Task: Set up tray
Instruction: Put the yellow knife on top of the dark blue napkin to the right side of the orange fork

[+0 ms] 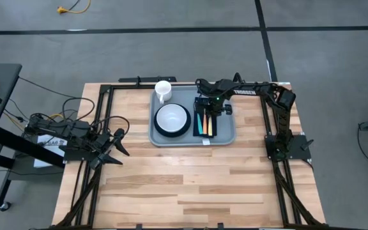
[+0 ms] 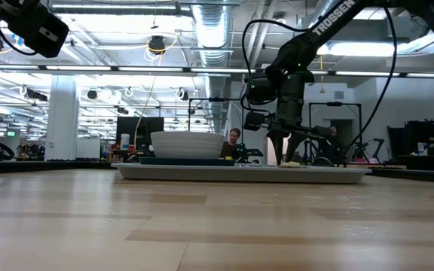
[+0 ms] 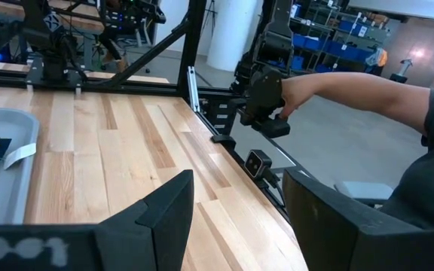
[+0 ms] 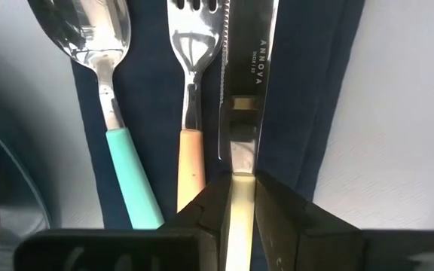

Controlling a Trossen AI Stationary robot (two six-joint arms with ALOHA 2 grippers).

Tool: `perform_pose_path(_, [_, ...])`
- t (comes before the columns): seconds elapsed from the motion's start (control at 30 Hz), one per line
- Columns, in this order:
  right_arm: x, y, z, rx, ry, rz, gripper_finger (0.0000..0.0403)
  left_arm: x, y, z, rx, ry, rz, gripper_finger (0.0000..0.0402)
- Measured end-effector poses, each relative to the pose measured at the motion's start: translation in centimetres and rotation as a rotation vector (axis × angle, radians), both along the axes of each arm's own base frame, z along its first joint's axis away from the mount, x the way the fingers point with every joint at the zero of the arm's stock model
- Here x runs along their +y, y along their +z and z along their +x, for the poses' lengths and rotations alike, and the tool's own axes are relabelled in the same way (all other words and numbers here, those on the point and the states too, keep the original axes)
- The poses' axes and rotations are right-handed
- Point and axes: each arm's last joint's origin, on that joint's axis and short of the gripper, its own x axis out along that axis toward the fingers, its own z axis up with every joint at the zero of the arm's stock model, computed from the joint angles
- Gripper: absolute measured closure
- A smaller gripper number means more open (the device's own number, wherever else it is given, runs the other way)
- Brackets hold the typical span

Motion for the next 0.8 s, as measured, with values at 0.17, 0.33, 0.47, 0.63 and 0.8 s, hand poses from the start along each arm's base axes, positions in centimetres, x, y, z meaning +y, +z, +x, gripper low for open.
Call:
perform_pose_path(0.17, [0.0,0.0,0.0,-0.002,0.016,-0.004,0.0355,0.0,0.0,0.0,0.0,0.001,0.0,0.0209])
perform_pose_path(0.33, [0.0,0.0,0.0,-0.002,0.017,-0.005,0.0354,0.01,0.0,0.0,0.0,0.002,0.0,0.0209])
perform_pose_path(0.47, [-0.04,-0.01,-0.02,0.006,0.015,-0.018,0.0354,0.0,0.0,0.0,0.0,0.002,0.0,0.0209])
perform_pose_path(0.63, [-0.05,-0.01,-0.03,0.007,0.015,-0.02,0.0354,0.01,0.0,0.0,0.0,0.002,0.0,0.0209])
perform_pose_path(0.8, [-0.05,-0.01,-0.03,0.008,0.014,-0.019,0.0354,0.01,0.0,0.0,0.001,0.002,-0.001,0.0209])
